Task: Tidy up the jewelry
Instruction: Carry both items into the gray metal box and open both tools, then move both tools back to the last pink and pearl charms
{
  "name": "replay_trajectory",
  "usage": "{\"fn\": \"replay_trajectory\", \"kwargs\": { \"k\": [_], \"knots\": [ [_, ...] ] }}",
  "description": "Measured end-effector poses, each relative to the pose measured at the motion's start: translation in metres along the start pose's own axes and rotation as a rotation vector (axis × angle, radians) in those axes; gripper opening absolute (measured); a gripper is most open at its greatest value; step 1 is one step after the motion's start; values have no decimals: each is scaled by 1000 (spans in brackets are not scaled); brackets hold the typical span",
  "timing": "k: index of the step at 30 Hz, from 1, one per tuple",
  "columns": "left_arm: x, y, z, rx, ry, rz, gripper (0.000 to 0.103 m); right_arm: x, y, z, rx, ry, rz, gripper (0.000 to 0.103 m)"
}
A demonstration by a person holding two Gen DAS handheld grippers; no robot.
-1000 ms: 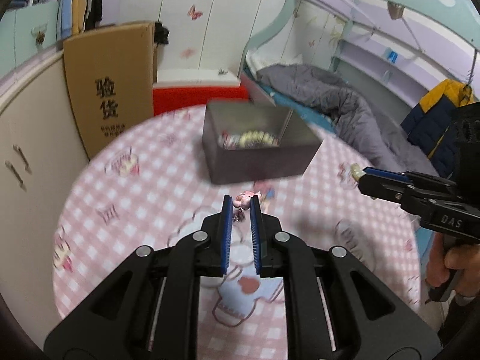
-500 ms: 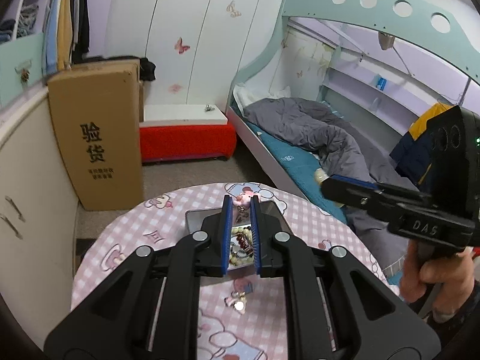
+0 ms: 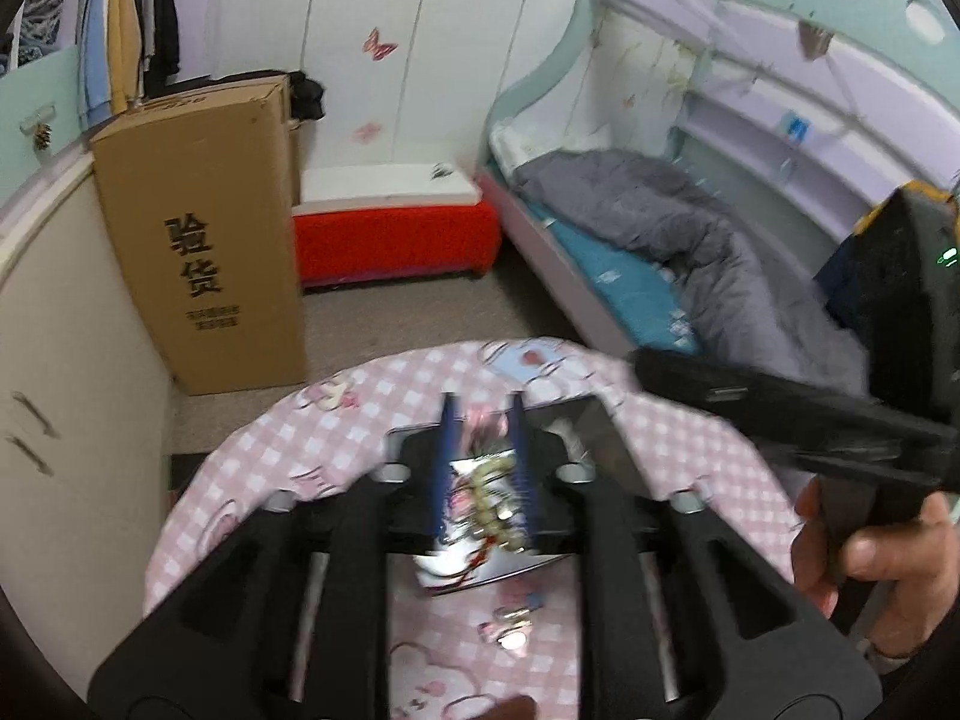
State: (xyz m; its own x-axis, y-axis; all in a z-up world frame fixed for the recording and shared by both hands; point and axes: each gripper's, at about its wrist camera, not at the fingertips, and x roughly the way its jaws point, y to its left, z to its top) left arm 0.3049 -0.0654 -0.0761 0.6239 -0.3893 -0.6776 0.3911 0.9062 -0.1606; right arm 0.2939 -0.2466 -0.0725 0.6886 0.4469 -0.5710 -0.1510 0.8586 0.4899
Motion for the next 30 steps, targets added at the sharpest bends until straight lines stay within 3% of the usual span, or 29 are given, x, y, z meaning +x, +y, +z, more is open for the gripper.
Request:
{"fn": "replay_trajectory", "kwargs": {
  "k": [1,2,8,13,21,30],
  "knots": [
    [-2,2,0,1,-4,19,82,-3,-1,0,6,-16,1,96],
    [-12,3,-2,2,-59,53,96,-7,-3,0,17,-24,-2,96],
    [-45,8,-8,-11,-158,127,97,-28,-10,1,49,-82,-59,96],
    [-72,14,-19,-47,-213,131,97,-46,-2,1,16,-116,-64,96],
    [-90,15,-34,-66,-247,136,97,-61,11,-1,-39,-138,-99,96],
    [-97,7,-56,-53,-239,196,97,-76,22,-26,-129,-159,-191,96]
  ]
}}
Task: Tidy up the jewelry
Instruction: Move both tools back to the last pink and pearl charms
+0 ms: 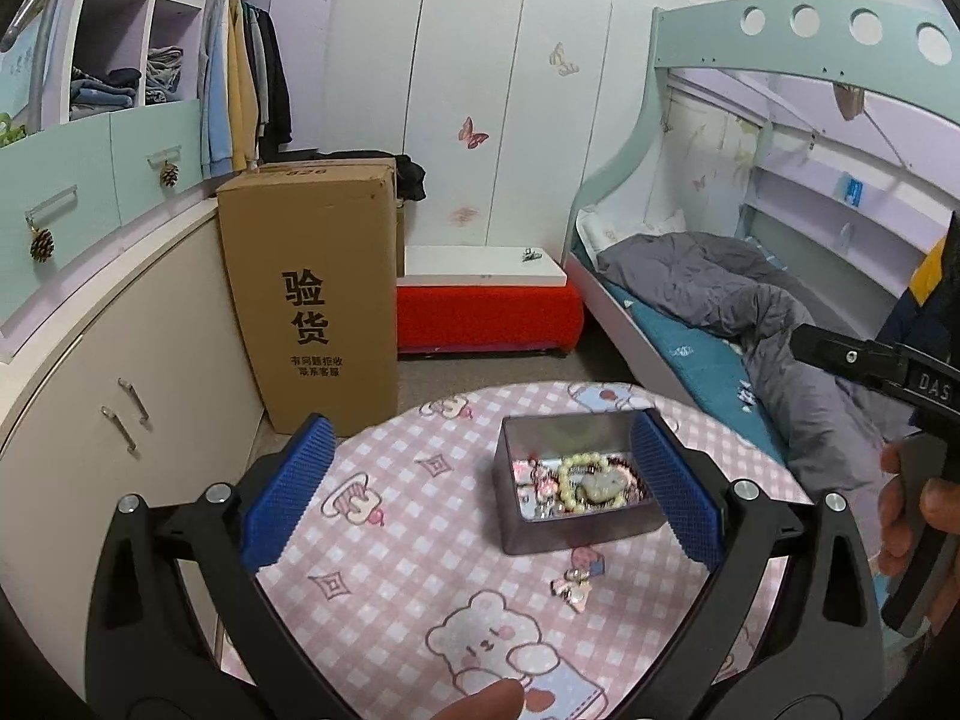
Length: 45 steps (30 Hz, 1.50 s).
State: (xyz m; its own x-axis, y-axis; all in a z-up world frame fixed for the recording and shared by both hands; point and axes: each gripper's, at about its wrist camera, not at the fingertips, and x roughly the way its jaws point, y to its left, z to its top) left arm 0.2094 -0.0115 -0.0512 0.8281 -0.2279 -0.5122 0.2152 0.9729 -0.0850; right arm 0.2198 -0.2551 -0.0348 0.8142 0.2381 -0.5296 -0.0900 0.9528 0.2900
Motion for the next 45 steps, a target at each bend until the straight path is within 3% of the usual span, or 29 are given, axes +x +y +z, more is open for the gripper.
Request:
{"fn": "replay_trajectory", "kwargs": {
  "k": [18,26,34,39,41,43,45],
  "knots": [
    [13,-14,-74,38,135,-29,97,-24,-15,-77,15,74,-87,96],
    [52,-37,-102,127,242,-12,97,-19,-22,-105,27,137,-101,96],
    [90,-51,-117,176,320,-31,96,-19,-23,-113,30,153,-103,96],
    [104,-53,-119,174,359,-72,75,-16,-23,-115,27,161,-103,96],
    [106,-53,-119,180,367,-94,50,-14,-21,-116,23,168,-98,96],
    [106,-52,-119,176,360,-138,32,-11,-19,-117,18,174,-94,96],
    [106,-49,-117,165,361,-159,28,-8,-16,-117,11,179,-83,96]
  ]
}}
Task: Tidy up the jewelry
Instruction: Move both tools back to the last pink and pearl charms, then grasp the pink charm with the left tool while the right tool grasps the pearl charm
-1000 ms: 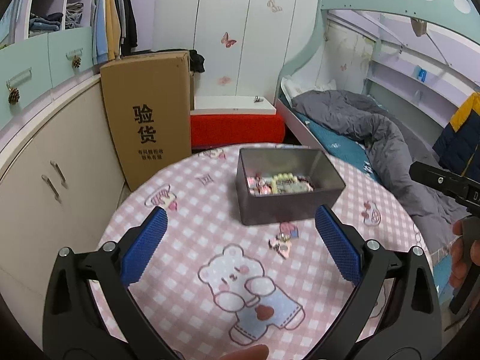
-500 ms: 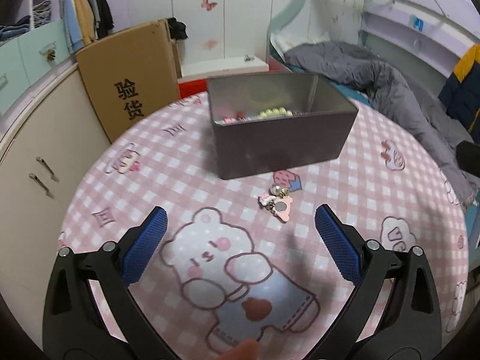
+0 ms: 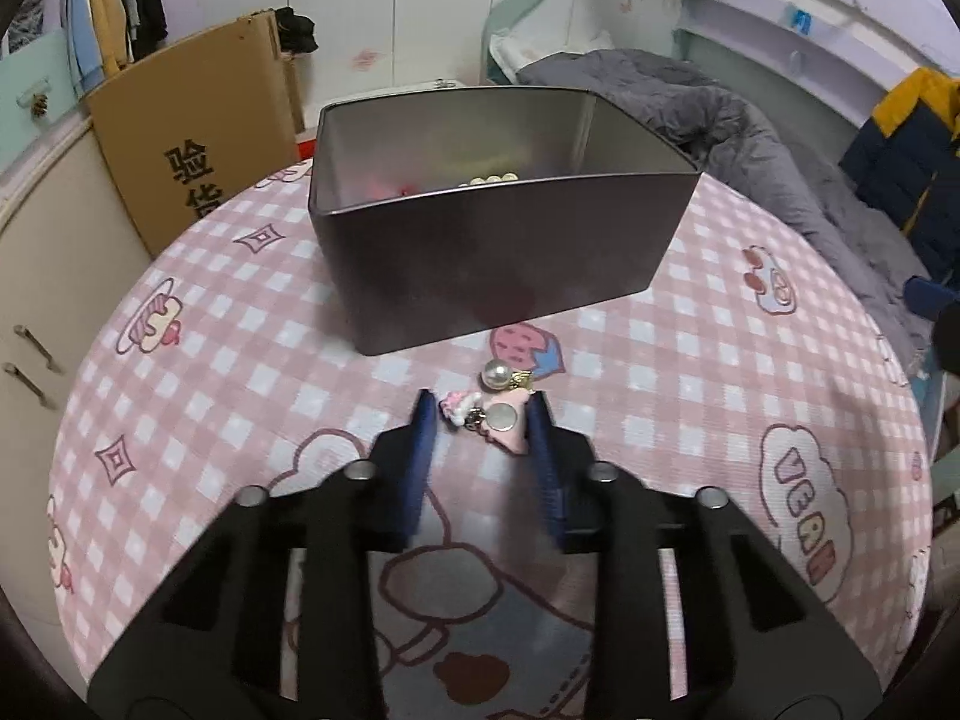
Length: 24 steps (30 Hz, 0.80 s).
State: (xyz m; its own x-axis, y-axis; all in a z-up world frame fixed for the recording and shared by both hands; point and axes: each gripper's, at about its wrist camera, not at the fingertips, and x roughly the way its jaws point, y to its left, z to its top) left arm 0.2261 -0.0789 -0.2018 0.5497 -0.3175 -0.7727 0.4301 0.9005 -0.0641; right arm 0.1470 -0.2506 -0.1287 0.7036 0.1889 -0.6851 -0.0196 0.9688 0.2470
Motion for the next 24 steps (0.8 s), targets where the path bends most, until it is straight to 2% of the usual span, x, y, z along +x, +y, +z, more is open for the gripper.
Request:
{"fn": "replay_trajectory", "kwargs": {
  "k": [5,14,19,21,23,24],
  "knots": [
    [-8,15,-6,-49,-4,-36,27,15,11,1,-38,31,21,96],
    [-37,50,-23,-157,-41,30,27,80,63,-1,-242,123,91,94],
    [-43,60,-26,-179,-52,44,27,118,81,1,-301,151,92,53],
    [-45,61,-26,-179,-58,45,27,124,87,2,-324,143,88,51],
    [-47,62,-26,-182,-62,48,27,125,91,1,-346,140,92,45],
    [-47,65,-26,-185,-64,47,27,126,93,0,-354,139,96,36]
  ]
}}
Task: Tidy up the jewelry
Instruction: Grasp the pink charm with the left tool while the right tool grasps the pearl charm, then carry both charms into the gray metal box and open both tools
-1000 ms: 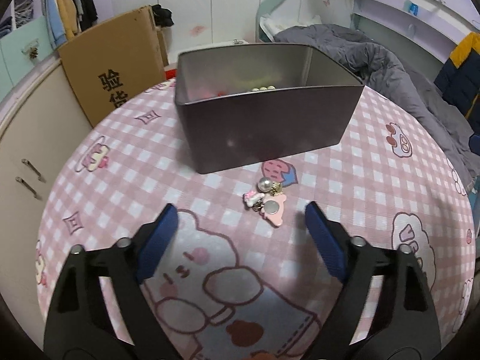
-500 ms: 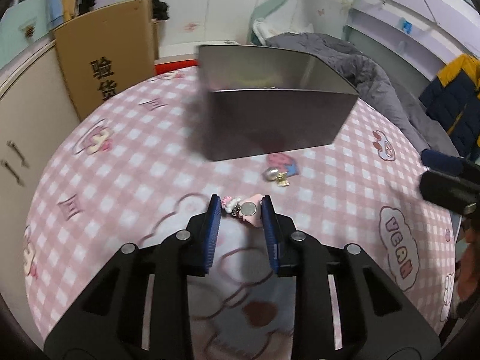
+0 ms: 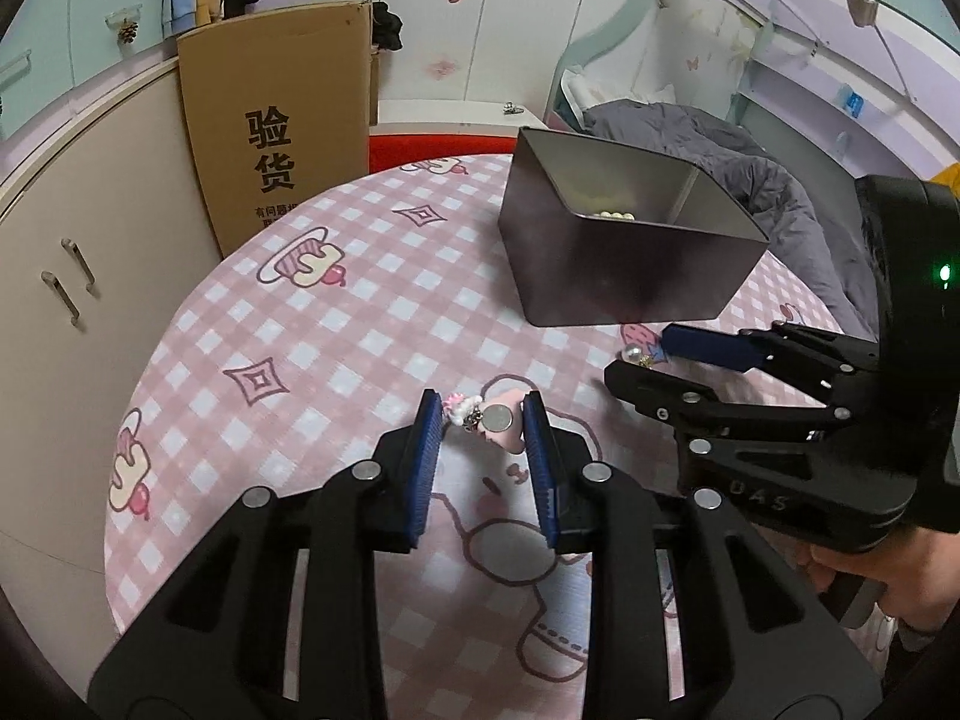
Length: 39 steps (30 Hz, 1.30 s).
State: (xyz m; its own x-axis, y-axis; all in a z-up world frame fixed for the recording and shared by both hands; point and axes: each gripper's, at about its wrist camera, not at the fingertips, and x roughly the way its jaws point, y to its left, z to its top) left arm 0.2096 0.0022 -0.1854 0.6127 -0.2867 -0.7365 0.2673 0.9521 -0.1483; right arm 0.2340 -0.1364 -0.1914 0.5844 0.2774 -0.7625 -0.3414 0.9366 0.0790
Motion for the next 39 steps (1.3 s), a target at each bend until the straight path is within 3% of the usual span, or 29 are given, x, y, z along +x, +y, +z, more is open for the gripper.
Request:
{"fn": "replay_trajectory", "kwargs": {
  "k": [1,5,15,20,25,33,39],
  "knots": [
    [0,1,1,-3,-1,0,27,1,3,0,-19,2,-4,25],
    [-1,3,2,-10,-3,5,27,2,9,-1,-61,7,-18,9],
    [-17,-8,4,21,-30,9,27,-42,-2,-23,40,-33,60,9],
    [-32,-21,12,47,-61,2,27,-75,-7,-18,49,-78,74,9],
    [-53,-32,30,69,-111,-15,27,-114,-18,6,67,-163,91,9],
    [-90,-53,90,126,-234,-43,27,-170,-40,66,67,-311,104,9],
    [-99,-62,141,133,-282,-72,27,-175,-59,109,101,-329,141,9]
  ]
}}
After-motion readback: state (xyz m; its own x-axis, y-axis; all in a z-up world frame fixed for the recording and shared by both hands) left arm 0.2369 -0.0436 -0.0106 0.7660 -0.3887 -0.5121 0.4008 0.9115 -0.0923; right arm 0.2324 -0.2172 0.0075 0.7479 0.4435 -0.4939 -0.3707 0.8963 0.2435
